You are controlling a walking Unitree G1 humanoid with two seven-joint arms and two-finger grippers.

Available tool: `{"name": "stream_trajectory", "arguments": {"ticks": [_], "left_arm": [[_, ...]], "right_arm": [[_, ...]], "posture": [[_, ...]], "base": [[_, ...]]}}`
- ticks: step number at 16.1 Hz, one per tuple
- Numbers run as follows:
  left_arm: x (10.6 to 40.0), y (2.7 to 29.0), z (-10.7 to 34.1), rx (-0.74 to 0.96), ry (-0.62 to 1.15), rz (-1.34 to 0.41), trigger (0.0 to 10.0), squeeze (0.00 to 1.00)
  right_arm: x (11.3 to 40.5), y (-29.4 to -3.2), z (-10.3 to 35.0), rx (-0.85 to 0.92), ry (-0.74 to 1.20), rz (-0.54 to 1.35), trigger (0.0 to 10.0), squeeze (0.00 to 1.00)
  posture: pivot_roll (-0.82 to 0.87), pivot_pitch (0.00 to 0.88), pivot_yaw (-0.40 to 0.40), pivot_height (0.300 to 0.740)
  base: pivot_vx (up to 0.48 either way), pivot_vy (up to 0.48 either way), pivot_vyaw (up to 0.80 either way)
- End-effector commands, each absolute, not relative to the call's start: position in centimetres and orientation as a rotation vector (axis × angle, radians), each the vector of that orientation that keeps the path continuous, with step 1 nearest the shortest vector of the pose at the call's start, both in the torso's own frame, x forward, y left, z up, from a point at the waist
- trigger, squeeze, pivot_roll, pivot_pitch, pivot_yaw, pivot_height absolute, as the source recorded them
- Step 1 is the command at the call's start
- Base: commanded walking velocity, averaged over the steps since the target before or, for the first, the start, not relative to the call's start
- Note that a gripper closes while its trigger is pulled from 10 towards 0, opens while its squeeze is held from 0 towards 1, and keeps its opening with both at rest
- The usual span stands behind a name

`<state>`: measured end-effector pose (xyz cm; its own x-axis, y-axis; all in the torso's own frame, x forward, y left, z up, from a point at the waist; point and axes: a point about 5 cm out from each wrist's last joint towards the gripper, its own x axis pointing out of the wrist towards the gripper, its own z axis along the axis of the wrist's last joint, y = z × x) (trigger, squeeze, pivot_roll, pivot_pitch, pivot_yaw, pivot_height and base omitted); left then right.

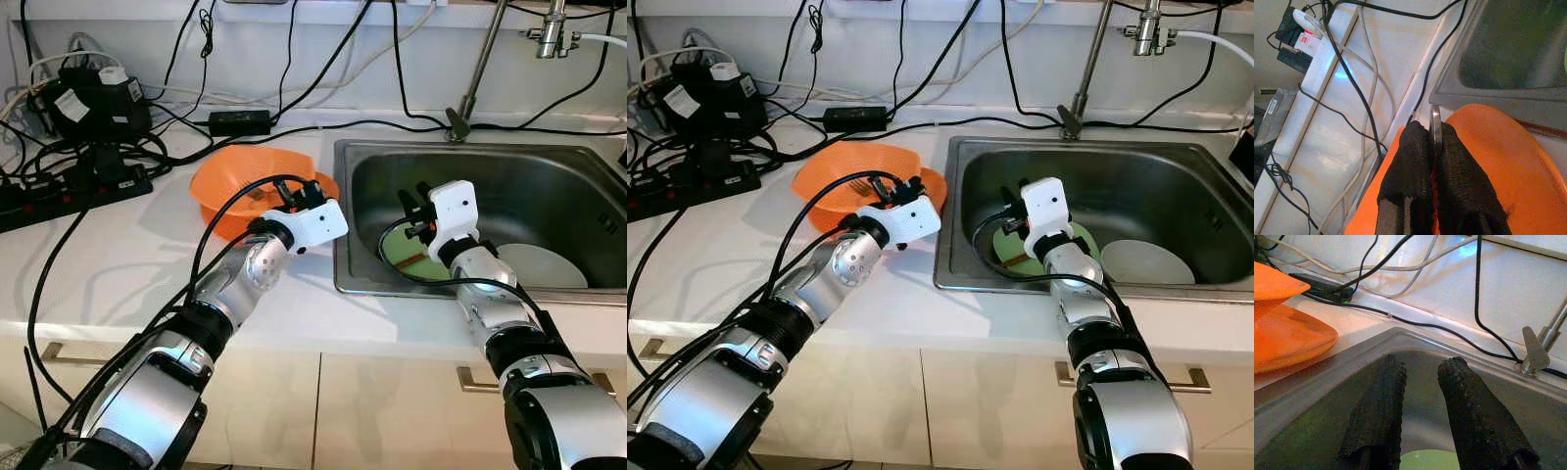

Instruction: Kitchen organization

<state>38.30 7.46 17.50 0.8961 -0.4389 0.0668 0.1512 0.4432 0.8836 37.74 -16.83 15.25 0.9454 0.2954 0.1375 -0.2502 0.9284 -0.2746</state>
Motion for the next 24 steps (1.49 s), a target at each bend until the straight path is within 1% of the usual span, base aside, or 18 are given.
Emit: {"name": "stream_trajectory", "arguments": {"ticks": [1, 5, 6, 7, 9, 13, 14, 15, 16, 18, 19, 20, 21, 23, 24], "left_arm": [[38.4, 7.4, 17.7, 1.067, -0.312, -0.372, 0.0, 0.0], [38.5, 7.4, 18.2, 1.068, -0.333, -0.363, 0.0, 0.0], [38.5, 7.3, 18.4, 1.067, -0.339, -0.361, 5.3, 0.0], [38.4, 7.2, 18.5, 1.058, -0.344, -0.359, 10.0, 0.0], [38.3, 7.1, 18.7, 1.049, -0.359, -0.362, 10.0, 0.0], [37.9, 6.8, 21.3, 1.049, -0.489, -0.312, 10.0, 0.0], [37.7, 6.8, 22.8, 1.036, -0.561, -0.272, 10.0, 0.0], [37.7, 6.8, 23.1, 1.032, -0.575, -0.265, 10.0, 0.0], [37.5, 6.7, 23.4, 1.009, -0.611, -0.256, 10.0, 0.0], [36.6, 6.2, 25.8, 0.865, -0.716, -0.261, 10.0, 0.0], [36.6, 6.2, 25.8, 0.865, -0.716, -0.261, 10.0, 0.0], [35.5, 5.2, 26.9, 0.608, -0.727, -0.381, 10.0, 0.0], [35.1, 4.7, 27.1, 0.508, -0.718, -0.443, 10.0, 0.0], [34.4, 4.0, 27.3, 0.366, -0.701, -0.502, 10.0, 0.0], [34.1, 3.7, 27.3, 0.284, -0.678, -0.549, 10.0, 0.0]], "right_arm": [[37.9, -16.8, 15.8, -0.264, -0.198, 0.282, 10.0, 0.0], [37.9, -16.8, 15.8, -0.264, -0.196, 0.282, 10.0, 0.0], [37.9, -16.8, 15.8, -0.264, -0.196, 0.283, 10.0, 0.0], [37.9, -16.7, 15.8, -0.264, -0.195, 0.283, 10.0, 0.0], [37.9, -16.7, 15.8, -0.262, -0.195, 0.282, 10.0, 0.0], [37.8, -16.7, 15.7, -0.26, -0.194, 0.282, 10.0, 0.0], [37.8, -16.7, 15.7, -0.259, -0.194, 0.282, 10.0, 0.0], [37.8, -16.7, 15.7, -0.259, -0.194, 0.282, 10.0, 0.0], [37.8, -16.7, 15.7, -0.26, -0.195, 0.281, 10.0, 0.0], [37.8, -16.7, 15.8, -0.256, -0.204, 0.277, 10.0, 0.0], [37.8, -16.7, 15.8, -0.256, -0.204, 0.277, 10.0, 0.0], [37.8, -16.8, 15.9, -0.26, -0.21, 0.276, 10.0, 0.11], [37.8, -16.8, 16.0, -0.254, -0.215, 0.274, 10.0, 1.0], [37.8, -16.9, 16.2, -0.253, -0.227, 0.271, 10.0, 1.0], [37.9, -17.0, 16.4, -0.28, -0.237, 0.267, 10.0, 1.0]], "posture": [[0.03, 0.0, 0.041, 0.74], [0.03, 0.0, 0.038, 0.74], [0.03, 0.0, 0.038, 0.74], [0.03, 0.0, 0.039, 0.74], [0.04, 0.0, 0.039, 0.74], [0.04, 0.0, 0.04, 0.74], [0.04, 0.0, 0.04, 0.74], [0.04, 0.0, 0.039, 0.74], [0.04, 0.0, 0.04, 0.74], [0.04, 0.0, 0.04, 0.74], [0.04, 0.0, 0.04, 0.74], [0.04, 0.0, 0.04, 0.74], [0.04, 0.0, 0.039, 0.74], [0.04, 0.0, 0.039, 0.74], [0.03, 0.0, 0.04, 0.74]], "base": [[0.0, 0.0, 0.0], [0.0, 0.0, 0.0], [0.0, 0.0, 0.0], [0.0, 0.0, 0.0], [0.0, 0.0, 0.0], [0.0, 0.0, 0.0], [0.0, 0.0, 0.0], [0.0, 0.0, 0.0], [0.0, 0.0, 0.0], [0.0, 0.0, 0.0], [0.0, 0.0, 0.0], [0.0, 0.0, 0.0], [0.0, 0.0, 0.0], [0.0, 0.0, 0.0], [0.0, 0.0, 0.0]]}}
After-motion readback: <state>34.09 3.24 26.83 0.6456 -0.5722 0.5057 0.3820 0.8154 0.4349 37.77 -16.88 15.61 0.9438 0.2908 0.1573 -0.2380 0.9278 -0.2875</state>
